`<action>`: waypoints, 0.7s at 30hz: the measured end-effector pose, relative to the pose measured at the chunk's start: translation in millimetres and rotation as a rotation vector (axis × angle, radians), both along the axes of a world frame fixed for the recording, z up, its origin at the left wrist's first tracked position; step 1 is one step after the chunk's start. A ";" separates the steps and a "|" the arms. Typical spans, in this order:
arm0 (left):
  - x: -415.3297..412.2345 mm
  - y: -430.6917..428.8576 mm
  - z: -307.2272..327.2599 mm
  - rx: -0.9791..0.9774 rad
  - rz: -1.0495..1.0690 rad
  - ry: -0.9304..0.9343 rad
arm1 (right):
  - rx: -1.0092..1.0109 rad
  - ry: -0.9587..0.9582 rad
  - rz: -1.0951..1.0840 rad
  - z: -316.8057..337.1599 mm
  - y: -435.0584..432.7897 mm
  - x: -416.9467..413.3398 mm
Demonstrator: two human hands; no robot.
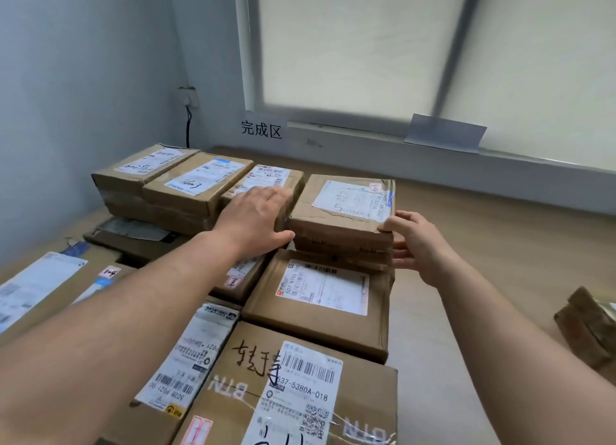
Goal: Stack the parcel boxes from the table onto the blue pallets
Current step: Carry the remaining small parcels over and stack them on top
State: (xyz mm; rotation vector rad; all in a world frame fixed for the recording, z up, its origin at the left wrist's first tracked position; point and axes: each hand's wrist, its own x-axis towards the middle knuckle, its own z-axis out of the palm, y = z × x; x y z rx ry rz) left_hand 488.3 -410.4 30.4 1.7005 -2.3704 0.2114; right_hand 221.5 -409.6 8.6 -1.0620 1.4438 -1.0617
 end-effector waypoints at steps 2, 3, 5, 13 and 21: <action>2.9 -4.8 -2.7 0.007 -0.010 -0.018 | 0.029 0.027 0.014 -3.2 -2.7 3.5; 4.0 -6.5 -3.7 0.007 -0.017 -0.025 | 0.050 0.050 0.020 -4.3 -3.2 5.0; 5.8 -8.9 -4.9 0.003 -0.036 -0.034 | 0.091 0.102 0.030 -6.3 -3.3 7.3; 4.1 -14.8 -7.0 0.007 -0.055 -0.065 | 0.067 0.333 0.028 -8.4 -6.8 12.1; 1.0 -12.3 -4.4 0.017 -0.048 -0.055 | -0.071 0.391 0.022 -11.4 -0.2 10.4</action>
